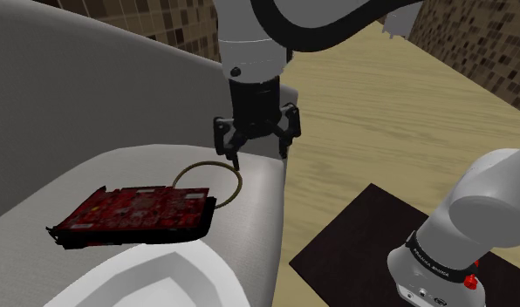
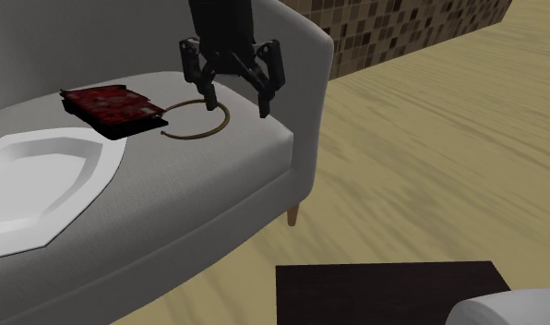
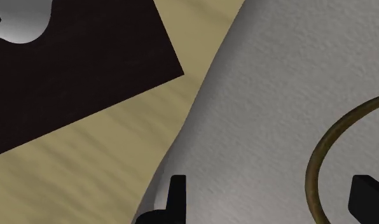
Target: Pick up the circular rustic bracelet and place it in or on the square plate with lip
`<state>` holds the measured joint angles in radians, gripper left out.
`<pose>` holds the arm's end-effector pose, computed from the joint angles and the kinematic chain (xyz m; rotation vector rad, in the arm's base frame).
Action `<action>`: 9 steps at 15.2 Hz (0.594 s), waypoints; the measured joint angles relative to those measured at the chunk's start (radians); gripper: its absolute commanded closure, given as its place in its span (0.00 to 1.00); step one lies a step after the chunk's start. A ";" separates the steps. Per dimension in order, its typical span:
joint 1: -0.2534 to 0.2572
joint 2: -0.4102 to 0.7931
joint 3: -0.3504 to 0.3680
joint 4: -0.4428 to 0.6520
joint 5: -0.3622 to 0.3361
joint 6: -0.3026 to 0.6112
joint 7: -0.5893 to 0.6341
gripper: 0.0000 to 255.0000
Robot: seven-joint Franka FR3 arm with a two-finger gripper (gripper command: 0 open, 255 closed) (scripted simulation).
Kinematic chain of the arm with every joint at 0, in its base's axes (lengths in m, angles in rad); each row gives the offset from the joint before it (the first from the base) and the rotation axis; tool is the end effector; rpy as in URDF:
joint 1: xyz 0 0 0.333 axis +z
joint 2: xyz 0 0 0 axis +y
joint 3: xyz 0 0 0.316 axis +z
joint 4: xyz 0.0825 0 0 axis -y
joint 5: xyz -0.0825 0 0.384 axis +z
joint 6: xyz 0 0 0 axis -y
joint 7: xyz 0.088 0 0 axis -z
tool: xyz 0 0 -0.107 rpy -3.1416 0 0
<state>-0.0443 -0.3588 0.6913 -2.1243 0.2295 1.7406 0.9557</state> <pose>0.3403 0.3169 0.5131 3.0094 -0.6135 -0.1021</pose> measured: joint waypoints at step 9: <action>-0.025 0.077 0.090 -0.006 -0.040 0.155 0.151 0.00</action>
<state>-0.0690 -0.2820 0.7808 -2.1298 0.1898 1.8956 1.1065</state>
